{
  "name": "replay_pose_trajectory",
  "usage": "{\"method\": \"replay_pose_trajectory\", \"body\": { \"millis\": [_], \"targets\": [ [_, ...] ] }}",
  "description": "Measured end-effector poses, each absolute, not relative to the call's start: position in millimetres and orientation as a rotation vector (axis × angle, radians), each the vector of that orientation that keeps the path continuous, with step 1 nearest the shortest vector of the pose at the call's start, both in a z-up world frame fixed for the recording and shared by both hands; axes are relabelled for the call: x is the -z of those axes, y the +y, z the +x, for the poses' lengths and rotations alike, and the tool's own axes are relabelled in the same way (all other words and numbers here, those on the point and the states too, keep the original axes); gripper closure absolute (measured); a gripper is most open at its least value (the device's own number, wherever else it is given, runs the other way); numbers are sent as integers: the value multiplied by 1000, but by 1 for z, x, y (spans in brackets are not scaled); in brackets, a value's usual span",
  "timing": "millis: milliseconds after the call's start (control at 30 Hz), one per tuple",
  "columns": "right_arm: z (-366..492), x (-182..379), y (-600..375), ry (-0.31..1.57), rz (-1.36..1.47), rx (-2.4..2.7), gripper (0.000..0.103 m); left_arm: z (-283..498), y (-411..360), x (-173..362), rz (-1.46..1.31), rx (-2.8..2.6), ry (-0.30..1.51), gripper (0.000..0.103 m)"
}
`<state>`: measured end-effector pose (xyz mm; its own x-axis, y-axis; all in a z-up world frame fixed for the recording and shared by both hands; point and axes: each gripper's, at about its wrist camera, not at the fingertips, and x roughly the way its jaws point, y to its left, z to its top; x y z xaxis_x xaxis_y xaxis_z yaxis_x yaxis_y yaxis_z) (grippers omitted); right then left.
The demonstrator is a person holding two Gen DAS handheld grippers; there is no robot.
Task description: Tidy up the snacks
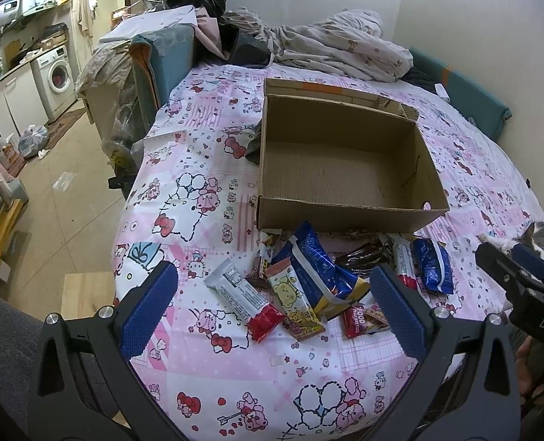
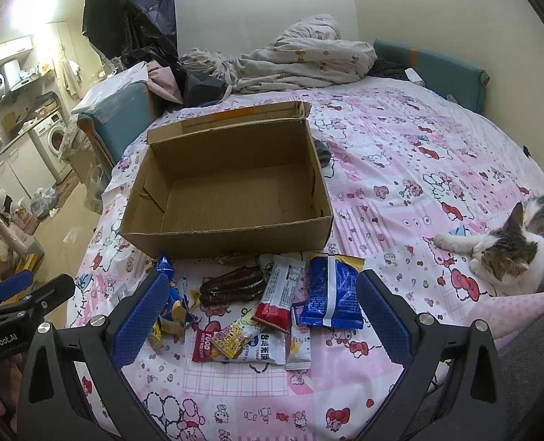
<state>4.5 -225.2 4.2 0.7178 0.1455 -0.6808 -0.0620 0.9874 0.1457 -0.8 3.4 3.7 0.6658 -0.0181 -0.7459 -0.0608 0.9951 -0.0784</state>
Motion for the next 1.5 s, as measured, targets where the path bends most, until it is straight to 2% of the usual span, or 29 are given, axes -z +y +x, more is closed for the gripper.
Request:
{"method": "replay_pose_trajectory", "body": {
  "millis": [1167, 1500],
  "targets": [
    [7, 2, -225, 790, 133, -113, 0, -1, 4, -4, -94, -33, 842, 0],
    [45, 4, -256, 930, 257, -110, 0, 27, 17, -12, -167, -53, 934, 0]
  ]
}}
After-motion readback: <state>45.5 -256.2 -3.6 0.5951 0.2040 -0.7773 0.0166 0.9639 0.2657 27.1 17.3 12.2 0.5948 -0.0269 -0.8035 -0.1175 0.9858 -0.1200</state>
